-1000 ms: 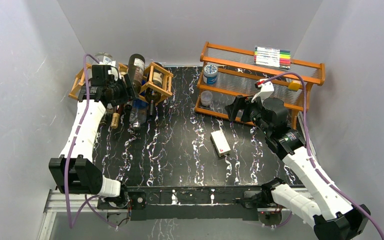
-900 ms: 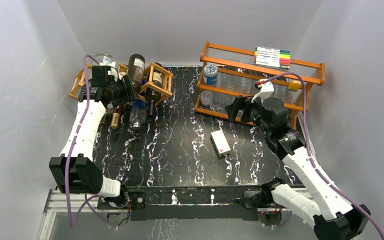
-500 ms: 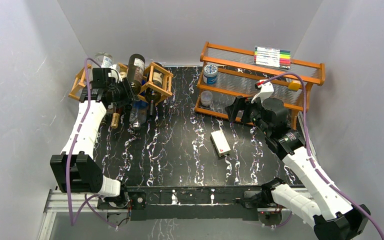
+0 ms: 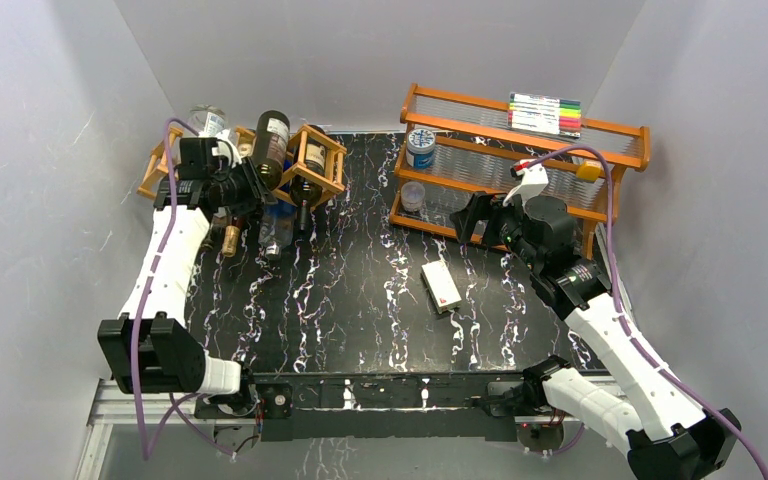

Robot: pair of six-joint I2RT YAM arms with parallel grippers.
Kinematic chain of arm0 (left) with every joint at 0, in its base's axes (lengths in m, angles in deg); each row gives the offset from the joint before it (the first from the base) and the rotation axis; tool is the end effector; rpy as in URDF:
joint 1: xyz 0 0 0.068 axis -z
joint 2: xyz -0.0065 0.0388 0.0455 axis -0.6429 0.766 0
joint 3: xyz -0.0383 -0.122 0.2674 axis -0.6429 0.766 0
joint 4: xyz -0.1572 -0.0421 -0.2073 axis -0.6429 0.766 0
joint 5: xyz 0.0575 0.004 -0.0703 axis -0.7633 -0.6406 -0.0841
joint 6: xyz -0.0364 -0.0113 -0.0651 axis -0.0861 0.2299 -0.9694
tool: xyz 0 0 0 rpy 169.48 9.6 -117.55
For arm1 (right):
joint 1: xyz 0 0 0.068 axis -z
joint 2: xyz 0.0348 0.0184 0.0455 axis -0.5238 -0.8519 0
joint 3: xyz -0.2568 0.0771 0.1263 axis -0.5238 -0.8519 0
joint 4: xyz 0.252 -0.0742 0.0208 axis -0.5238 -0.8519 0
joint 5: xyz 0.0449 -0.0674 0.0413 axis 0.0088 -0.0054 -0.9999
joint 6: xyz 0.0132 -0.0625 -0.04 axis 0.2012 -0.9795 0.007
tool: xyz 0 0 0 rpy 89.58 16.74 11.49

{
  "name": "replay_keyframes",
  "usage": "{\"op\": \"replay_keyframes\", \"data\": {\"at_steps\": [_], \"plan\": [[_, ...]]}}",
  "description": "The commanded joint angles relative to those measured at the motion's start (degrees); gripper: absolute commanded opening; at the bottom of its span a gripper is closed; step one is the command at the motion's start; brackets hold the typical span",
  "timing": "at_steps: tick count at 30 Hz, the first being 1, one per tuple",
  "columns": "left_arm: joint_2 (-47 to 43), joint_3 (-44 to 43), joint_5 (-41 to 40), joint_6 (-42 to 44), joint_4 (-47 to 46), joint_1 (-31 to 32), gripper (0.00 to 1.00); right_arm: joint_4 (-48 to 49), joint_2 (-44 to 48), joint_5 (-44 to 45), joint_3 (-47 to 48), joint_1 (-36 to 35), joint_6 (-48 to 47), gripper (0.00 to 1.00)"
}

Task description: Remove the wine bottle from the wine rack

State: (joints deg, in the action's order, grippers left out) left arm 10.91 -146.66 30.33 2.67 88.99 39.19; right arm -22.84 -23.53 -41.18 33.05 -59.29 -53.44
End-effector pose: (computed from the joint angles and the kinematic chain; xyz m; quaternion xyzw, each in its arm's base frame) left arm 0.3210 -0.0140 0.3583 -0.0985 0.8874 -0.2029 0.4021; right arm 0.1918 0.0937 0.3650 -0.0260 0.7804 0.2140 0.5870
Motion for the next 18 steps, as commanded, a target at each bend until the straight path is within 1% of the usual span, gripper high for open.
{"op": "replay_keyframes", "data": {"at_steps": [1,9,13,18], "plan": [[-4.86,-5.39,1.41,-2.26,-0.81,-0.75,0.0,2.48,0.28,0.37,2.39,0.33,0.38,0.98],[-7.93,-6.65,5.44,-9.14,-3.22,-0.76,0.0,1.99,-1.69,-0.48,5.47,0.3,0.22,0.98],[-9.61,-7.59,6.35,-11.28,-4.56,-0.77,0.0,2.22,-2.17,-1.3,5.7,0.28,0.43,0.98],[-11.7,-8.47,11.51,-12.29,-6.47,-0.78,0.0,2.16,-2.96,-2.54,5.63,0.28,0.64,0.98]]}}
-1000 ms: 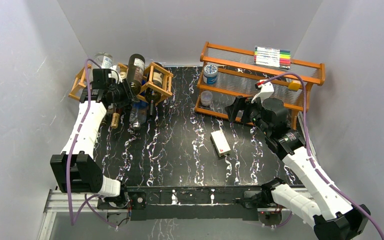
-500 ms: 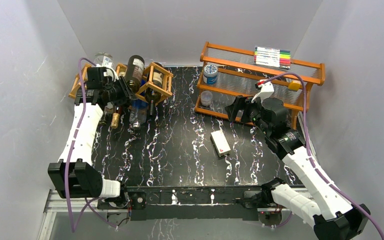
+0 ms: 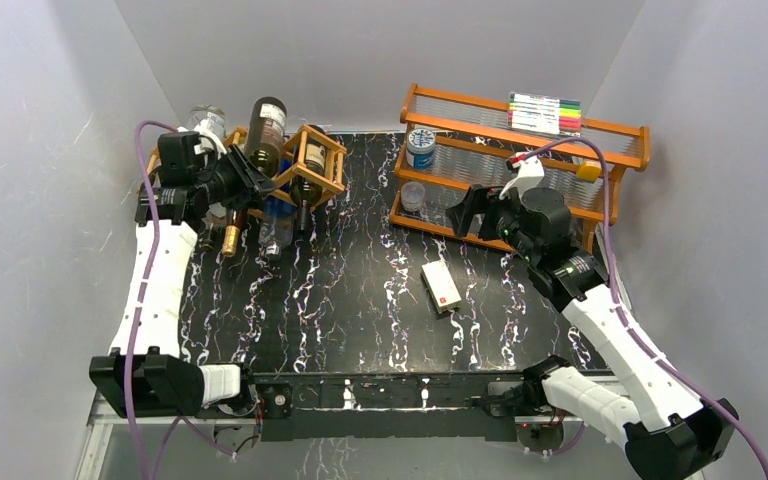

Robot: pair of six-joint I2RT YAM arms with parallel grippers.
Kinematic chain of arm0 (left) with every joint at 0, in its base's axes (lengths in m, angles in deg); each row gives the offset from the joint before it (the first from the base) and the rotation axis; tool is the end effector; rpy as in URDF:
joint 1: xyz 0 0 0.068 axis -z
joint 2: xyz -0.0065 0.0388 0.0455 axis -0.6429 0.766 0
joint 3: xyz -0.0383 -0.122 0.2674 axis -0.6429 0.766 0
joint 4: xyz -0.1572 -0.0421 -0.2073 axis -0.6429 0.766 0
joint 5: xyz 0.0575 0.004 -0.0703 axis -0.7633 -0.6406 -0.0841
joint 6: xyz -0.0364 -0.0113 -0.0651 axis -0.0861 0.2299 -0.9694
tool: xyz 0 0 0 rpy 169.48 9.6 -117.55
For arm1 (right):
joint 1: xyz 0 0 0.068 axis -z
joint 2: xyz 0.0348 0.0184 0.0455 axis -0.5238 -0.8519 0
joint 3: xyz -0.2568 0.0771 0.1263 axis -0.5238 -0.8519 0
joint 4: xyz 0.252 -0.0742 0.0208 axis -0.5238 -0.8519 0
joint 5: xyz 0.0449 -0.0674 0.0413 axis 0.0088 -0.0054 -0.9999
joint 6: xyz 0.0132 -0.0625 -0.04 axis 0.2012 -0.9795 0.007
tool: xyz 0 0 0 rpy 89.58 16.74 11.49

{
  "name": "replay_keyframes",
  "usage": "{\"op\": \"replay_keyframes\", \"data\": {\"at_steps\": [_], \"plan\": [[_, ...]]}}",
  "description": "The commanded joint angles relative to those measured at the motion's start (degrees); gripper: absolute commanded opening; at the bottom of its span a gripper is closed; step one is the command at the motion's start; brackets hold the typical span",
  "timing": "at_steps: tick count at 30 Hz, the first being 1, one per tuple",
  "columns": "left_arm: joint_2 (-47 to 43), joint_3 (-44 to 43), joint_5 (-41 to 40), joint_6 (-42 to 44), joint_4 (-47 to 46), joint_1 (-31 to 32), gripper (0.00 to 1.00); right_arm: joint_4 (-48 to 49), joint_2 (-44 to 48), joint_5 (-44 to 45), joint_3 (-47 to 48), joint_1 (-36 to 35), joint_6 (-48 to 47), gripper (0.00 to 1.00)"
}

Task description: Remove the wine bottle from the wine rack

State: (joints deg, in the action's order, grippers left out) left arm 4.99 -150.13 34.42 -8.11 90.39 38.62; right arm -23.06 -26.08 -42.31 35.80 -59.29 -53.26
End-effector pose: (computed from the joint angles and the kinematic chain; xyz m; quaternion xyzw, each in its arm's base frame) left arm 0.2909 -0.0158 0.4076 -0.1499 0.8449 -0.2776 0.4320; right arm 0.1999 0.0993 0.3739 -0.0310 0.7804 0.2220 0.5837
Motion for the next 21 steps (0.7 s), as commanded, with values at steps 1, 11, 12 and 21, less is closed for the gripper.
{"op": "replay_keyframes", "data": {"at_steps": [1,11,12,21], "plan": [[-6.04,-5.08,9.42,-1.89,-8.16,-0.21,0.0,2.36,-0.66,-1.69,2.9,0.28,0.41,0.98],[-9.55,-2.64,20.14,-5.94,-8.54,1.45,0.0,2.43,-2.87,-12.41,3.66,0.2,-6.88,0.98],[-9.92,-1.77,20.17,-6.19,-8.54,2.4,0.0,2.54,-3.05,-13.4,3.88,0.17,-7.51,0.98],[-14.2,9.5,16.68,-7.56,-7.71,16.45,0.0,4.75,-5.29,-22.41,5.95,-4.79,-15.41,0.98]]}}
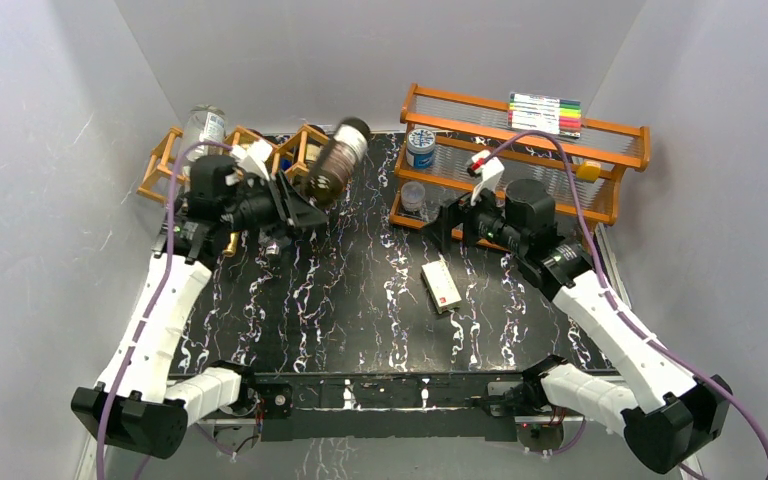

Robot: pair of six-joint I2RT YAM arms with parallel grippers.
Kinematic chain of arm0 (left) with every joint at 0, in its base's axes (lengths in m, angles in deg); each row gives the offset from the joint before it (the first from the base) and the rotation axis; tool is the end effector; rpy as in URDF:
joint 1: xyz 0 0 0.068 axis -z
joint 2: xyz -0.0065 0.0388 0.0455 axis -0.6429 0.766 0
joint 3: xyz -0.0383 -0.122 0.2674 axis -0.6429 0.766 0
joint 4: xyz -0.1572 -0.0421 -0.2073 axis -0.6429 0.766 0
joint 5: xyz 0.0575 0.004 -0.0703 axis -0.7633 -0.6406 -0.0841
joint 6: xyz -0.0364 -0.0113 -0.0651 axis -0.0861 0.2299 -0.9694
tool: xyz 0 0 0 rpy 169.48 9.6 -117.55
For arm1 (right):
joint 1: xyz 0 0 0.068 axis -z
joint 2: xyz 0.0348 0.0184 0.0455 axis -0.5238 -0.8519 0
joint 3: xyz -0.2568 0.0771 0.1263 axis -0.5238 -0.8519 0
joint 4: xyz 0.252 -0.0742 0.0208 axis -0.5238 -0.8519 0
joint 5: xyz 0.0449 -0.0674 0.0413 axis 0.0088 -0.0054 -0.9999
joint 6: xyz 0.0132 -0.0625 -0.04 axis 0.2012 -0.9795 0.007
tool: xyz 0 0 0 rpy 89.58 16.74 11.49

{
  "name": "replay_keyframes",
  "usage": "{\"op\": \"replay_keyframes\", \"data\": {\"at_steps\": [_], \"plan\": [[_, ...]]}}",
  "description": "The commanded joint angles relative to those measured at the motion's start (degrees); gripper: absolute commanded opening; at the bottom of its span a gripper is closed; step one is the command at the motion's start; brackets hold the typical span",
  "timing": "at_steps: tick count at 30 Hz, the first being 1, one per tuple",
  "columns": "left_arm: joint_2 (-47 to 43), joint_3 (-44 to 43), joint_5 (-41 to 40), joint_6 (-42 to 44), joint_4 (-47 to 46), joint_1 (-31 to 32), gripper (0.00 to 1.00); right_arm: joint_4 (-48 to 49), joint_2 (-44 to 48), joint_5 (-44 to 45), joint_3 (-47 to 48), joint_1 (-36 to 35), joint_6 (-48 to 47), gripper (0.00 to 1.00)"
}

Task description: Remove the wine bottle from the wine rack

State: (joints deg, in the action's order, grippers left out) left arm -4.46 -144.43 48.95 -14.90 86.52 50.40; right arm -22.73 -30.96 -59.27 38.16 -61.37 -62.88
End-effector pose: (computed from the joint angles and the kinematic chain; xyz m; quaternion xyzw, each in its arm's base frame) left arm 0.2304 -0.0799 0.4243 -0.0227 0.8106 -0.4470 0.3776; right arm 0.2042 0.1327 0.3725 -0.2009 0.7652 0.2868 0.5402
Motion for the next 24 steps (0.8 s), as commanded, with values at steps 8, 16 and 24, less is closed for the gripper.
{"op": "replay_keyframes", "data": {"at_steps": [8,16,24], "plan": [[-9.27,12.84,3.02,0.15,-0.41,7.63,0.0,5.83,-5.76,-4.05,2.64,-15.21,-32.24,0.98],[-8.94,14.19,2.62,5.53,8.72,8.92,0.0,6.0,-17.55,2.06,8.33,-23.65,-53.5,0.98],[-10.41,16.39,3.34,5.1,10.18,9.05,0.0,17.37,-23.15,5.19,4.59,-28.29,-70.93,0.98]]}}
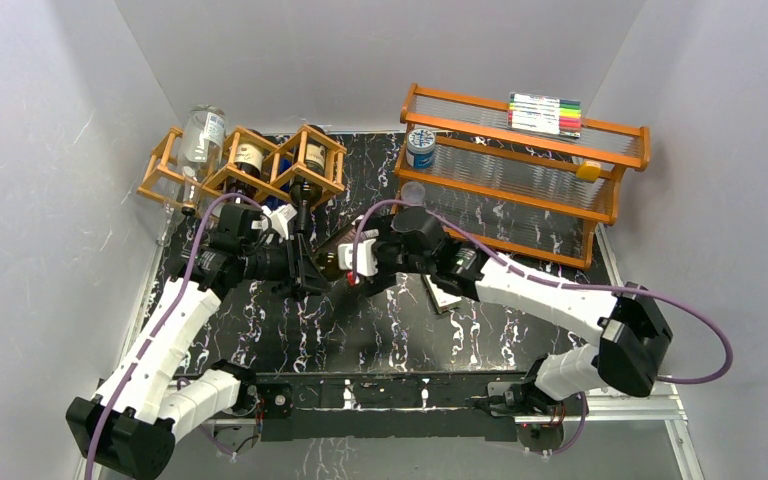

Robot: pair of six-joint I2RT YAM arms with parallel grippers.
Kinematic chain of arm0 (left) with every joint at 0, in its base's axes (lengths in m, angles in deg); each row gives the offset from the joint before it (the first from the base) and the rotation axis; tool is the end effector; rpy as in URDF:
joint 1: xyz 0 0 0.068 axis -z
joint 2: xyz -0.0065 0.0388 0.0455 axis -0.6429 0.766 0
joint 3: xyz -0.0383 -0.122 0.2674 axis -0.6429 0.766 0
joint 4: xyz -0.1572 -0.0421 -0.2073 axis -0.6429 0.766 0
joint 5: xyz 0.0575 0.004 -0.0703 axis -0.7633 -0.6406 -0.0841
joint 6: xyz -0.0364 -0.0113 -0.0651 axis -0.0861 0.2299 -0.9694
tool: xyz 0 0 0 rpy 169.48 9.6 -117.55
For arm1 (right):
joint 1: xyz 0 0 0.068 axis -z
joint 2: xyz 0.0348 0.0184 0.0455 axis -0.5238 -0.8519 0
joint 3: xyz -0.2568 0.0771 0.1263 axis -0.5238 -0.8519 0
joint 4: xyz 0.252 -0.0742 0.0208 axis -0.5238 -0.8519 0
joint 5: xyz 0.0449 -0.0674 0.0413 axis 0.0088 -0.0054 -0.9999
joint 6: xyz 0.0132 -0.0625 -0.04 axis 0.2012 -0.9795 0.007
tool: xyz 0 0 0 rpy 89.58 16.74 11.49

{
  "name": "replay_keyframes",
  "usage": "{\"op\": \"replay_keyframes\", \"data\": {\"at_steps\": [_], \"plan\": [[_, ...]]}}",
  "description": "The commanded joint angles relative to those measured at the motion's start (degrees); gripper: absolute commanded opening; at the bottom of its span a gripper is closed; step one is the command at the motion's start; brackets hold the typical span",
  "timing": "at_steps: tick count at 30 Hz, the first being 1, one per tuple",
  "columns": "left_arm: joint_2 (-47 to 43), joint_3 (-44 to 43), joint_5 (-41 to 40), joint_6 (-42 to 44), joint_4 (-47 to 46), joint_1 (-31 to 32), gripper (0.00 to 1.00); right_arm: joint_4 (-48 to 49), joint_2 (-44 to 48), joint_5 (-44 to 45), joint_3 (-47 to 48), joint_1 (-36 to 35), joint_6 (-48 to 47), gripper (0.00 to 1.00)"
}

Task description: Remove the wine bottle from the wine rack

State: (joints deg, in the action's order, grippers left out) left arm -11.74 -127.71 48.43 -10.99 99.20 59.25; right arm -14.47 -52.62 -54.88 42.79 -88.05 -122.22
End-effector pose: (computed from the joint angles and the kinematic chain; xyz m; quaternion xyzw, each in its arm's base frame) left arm 0.1732 -0.0992 0.3260 0.0033 0.8883 -0.4120 0.2030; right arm 0.1814 0.2899 0.3183 -0.6896 0.4728 0.0925 0.5407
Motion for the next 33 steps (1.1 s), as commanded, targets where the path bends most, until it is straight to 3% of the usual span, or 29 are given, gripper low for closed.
{"op": "replay_keyframes", "data": {"at_steps": [1,12,26,29,30,33], "plan": [[-3.06,-0.21,3.96,1.31,-2.33,0.26,0.0,11.44,-1.99,0.51,-0.69,-1.89,-12.24,0.98],[-2.02,-1.61,3.95,3.17,0.93,0.51,0.0,10.28,-10.5,-8.49,3.92,-2.45,-13.65,0.98],[-0.81,-2.16,3.34,3.62,2.35,0.46,0.0,19.52,-13.65,-5.22,2.32,-5.62,-8.02,0.98],[-1.3,-2.5,3.4,3.41,2.57,0.47,0.0,20.6,-13.96,-4.98,2.26,-5.73,-6.14,0.92],[-1.53,-2.66,3.14,3.24,2.64,0.46,0.04,21.55,-14.03,-4.64,1.96,-5.76,-4.76,0.89],[-2.79,-3.27,1.73,2.74,2.67,0.52,0.33,25.04,-13.22,-2.97,0.39,-5.76,-2.6,0.8]]}}
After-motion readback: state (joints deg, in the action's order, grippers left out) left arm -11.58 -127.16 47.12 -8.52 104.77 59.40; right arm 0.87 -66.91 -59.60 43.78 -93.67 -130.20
